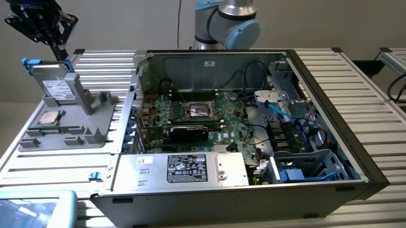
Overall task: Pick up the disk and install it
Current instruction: 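Reach for the disk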
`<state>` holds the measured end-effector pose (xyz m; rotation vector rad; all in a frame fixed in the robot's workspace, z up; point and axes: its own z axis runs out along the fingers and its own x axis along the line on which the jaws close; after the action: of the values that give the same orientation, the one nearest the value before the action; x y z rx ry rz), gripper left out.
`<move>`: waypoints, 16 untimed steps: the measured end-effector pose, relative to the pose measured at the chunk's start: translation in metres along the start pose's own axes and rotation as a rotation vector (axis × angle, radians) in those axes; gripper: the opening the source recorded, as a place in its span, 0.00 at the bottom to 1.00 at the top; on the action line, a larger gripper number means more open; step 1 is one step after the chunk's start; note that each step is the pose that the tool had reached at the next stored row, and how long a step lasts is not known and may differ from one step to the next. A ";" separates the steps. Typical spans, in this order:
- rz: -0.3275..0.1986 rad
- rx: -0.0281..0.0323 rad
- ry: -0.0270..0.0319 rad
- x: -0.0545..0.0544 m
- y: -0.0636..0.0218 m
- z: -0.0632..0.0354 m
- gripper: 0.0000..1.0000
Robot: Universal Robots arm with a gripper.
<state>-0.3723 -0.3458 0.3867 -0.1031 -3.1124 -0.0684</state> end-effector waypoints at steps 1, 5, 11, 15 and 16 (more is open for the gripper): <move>0.000 -0.0001 -0.0001 0.005 -0.0003 0.0002 0.11; -0.002 0.0001 0.0007 0.023 -0.0016 0.0006 0.11; -0.003 0.0001 0.0008 0.050 -0.0031 0.0021 0.11; -0.003 0.0000 0.0007 0.068 -0.0035 0.0033 0.11; -0.003 0.0001 0.0008 0.073 -0.0032 0.0036 0.11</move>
<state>-0.4452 -0.3441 0.3851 -0.0979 -3.1119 -0.0684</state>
